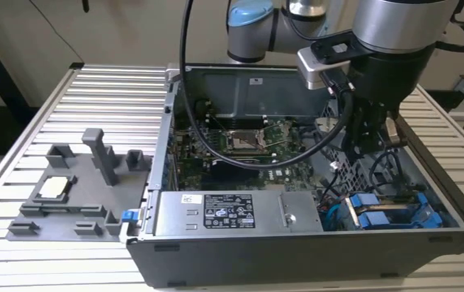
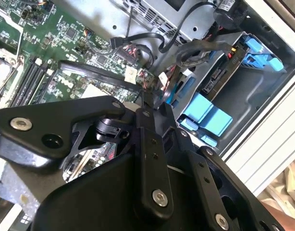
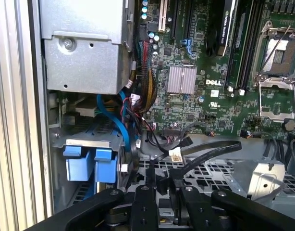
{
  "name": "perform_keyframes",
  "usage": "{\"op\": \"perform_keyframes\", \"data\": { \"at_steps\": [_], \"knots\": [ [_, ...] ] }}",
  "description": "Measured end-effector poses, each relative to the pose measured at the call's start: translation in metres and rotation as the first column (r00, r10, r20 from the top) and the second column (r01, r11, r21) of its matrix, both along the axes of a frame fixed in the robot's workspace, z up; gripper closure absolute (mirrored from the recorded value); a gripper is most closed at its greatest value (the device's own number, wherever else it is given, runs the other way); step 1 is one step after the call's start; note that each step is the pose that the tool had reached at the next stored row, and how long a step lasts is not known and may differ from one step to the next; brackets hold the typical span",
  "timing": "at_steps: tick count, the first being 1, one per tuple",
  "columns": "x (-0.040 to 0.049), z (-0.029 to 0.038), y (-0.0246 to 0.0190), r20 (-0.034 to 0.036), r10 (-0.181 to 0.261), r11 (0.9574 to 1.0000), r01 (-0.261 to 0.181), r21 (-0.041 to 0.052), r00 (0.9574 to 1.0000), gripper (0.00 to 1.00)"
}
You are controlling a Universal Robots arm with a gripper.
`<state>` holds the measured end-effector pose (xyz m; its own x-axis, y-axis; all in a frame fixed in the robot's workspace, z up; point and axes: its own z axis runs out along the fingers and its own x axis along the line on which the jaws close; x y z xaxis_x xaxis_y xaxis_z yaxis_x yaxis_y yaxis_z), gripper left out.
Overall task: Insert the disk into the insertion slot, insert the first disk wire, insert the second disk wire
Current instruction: 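Insert the second disk wire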
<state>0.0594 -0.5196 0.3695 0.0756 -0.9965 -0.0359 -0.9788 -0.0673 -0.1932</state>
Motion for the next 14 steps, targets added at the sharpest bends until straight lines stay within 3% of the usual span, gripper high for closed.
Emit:
{"op": "perform_keyframes", "data": {
  "at_steps": [2, 6, 7, 10, 14],
  "knots": [
    [-0.0005, -0.0001, 0.0019, 0.0006, 0.0, 0.9999, 0.0, -0.0116, 1.0, 0.74],
    [-0.0011, -0.001, 0.0077, 0.0087, 0.0, 0.9984, 0.0, -0.0574, 1.0, 0.74],
    [-0.0015, -0.0012, 0.0095, 0.0122, 0.0, 0.998, 0.001, -0.0634, 0.9999, 0.74],
    [-0.0024, -0.0015, 0.0123, 0.0201, 0.0, 0.9976, 0.001, -0.0687, 0.9998, 0.74],
    [-0.0026, -0.0014, 0.0126, 0.0205, 0.0, 0.9976, 0.001, -0.0688, 0.9998, 0.74]
  ]
}}
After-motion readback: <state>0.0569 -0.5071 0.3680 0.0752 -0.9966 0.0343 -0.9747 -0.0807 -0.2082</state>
